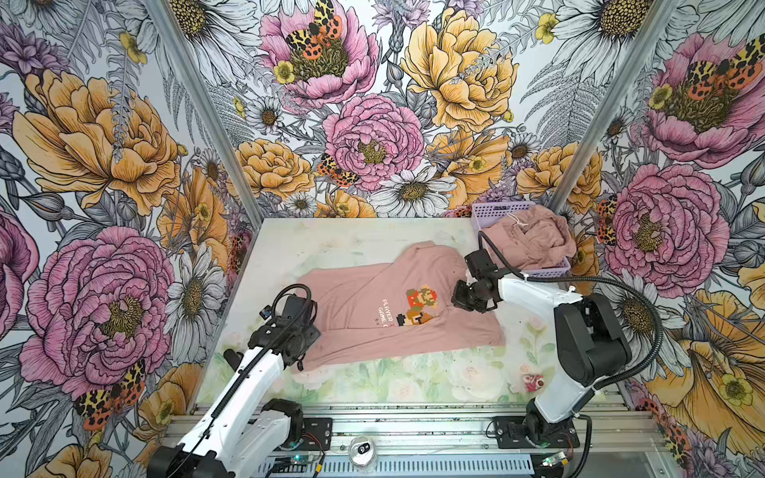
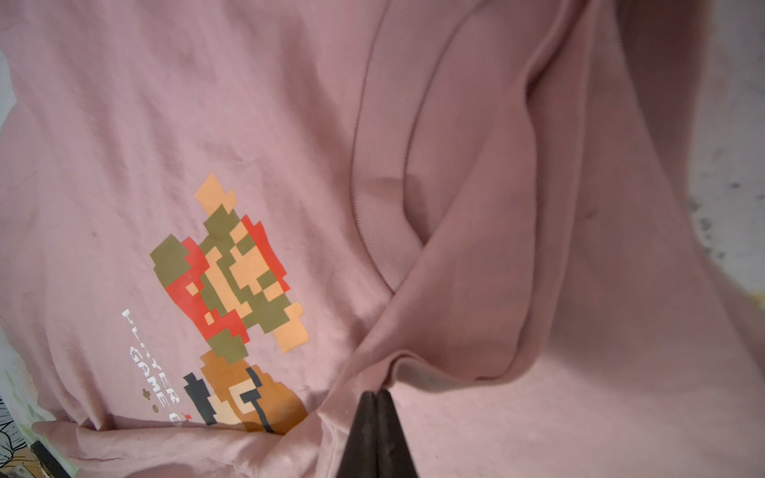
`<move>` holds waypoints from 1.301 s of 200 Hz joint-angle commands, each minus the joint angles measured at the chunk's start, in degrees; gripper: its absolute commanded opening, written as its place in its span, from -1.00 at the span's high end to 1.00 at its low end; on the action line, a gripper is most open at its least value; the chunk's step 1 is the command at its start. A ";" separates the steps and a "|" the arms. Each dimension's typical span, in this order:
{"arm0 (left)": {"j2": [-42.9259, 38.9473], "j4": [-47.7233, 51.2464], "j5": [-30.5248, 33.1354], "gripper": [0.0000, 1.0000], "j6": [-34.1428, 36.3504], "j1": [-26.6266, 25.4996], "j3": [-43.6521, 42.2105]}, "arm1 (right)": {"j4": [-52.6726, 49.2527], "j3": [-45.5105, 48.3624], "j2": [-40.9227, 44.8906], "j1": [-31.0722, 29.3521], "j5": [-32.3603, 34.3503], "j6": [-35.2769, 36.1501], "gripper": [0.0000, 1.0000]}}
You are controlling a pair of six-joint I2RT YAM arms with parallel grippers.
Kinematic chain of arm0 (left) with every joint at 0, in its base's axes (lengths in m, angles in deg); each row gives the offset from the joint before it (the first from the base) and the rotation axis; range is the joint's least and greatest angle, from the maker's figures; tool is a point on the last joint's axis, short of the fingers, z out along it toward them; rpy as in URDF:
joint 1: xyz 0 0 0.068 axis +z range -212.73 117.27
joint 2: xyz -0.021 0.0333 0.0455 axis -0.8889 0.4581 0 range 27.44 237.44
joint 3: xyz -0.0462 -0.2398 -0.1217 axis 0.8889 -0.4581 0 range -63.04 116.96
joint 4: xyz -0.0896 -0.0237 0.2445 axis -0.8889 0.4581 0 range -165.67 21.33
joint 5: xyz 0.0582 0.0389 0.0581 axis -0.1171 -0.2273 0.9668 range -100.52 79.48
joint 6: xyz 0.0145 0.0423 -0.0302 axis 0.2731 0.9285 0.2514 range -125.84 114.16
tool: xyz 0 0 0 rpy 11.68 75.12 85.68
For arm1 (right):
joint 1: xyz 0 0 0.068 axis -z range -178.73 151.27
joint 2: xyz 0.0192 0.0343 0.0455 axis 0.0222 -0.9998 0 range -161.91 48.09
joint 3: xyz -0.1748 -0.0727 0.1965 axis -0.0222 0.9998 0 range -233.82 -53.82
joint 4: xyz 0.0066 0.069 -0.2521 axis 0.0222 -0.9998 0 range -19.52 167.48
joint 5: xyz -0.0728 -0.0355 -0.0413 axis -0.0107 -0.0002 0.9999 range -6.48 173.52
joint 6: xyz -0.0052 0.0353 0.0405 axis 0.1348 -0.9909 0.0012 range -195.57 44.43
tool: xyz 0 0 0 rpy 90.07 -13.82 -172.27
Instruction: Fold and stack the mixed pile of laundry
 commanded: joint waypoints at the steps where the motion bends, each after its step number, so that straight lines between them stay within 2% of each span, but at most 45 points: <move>1: 0.07 -1.23 -0.41 -0.37 1.06 -0.54 1.78 | 0.10 -4.34 -2.26 -0.78 0.20 2.16 1.00; 94: 0.62 -1.29 -0.59 -0.37 1.14 -1.13 1.87 | -0.99 -11.91 -9.15 -3.07 0.61 5.02 1.00; 165: 2.67 -1.33 -0.65 -0.37 1.22 -3.83 2.88 | -2.63 -16.98 -12.88 -3.50 0.00 7.39 1.00; 206: 5.10 -1.72 -3.05 -0.38 2.08 -5.94 3.63 | -6.03 -17.84 -8.35 -3.12 2.39 10.35 0.47; 230: 8.30 -3.57 -6.59 -0.37 2.86 -6.93 3.80 | -8.17 -15.44 -3.92 -2.24 4.26 10.92 0.39; 260: 13.49 -8.00 -9.96 -0.38 3.36 -7.43 3.24 | -9.13 -7.61 1.46 -0.03 5.20 10.43 0.37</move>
